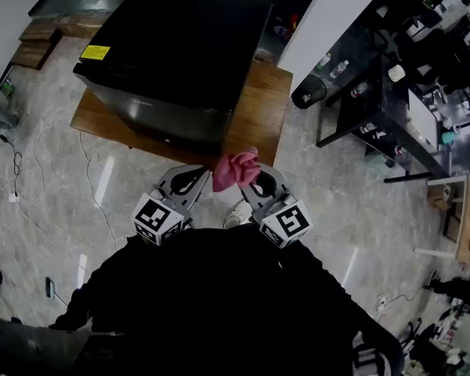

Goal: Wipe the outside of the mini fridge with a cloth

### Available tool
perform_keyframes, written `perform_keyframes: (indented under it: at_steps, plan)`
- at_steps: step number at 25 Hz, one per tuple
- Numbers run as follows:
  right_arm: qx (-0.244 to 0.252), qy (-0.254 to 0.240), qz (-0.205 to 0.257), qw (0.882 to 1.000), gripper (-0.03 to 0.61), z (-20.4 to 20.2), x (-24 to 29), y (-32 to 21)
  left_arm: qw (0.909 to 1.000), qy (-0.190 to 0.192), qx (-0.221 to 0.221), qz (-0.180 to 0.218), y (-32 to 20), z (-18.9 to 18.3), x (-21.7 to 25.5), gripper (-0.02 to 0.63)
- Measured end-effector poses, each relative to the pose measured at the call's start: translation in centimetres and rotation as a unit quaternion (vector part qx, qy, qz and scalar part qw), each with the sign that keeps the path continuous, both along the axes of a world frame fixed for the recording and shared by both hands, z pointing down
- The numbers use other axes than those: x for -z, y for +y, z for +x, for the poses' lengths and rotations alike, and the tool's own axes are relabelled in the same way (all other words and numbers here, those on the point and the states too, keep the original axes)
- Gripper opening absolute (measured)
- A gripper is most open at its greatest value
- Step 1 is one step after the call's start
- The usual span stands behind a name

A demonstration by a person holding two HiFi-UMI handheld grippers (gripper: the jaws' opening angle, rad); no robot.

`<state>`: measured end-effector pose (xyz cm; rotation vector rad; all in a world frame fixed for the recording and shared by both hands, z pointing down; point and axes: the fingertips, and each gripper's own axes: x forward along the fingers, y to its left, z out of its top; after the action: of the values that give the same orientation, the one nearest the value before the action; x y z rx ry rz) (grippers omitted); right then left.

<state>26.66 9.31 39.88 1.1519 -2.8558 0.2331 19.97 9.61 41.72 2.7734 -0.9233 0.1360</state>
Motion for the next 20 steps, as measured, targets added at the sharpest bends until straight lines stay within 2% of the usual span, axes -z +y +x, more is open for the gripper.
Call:
perform_keyframes:
  at_steps: [12,16,20]
  plan:
    - [-0.012,-0.011,0.007,1.000,0.071,-2.0,1.2,1.0,0.9999,0.015,0.001,-0.002,1.3,-2.8,1.8,0.006]
    - [-0.023,-0.021,0.026,0.999,0.072,-1.6,3.6,0.4,0.9997,0.022,0.000,0.011,0.5,-3.2,5.5,0.006]
    - [-0.031,-0.027,0.071,0.997,0.072,-0.9,7.9,-1.4,0.9987,0.035,-0.006,0.036,-1.1,-3.5,10.6,0.006]
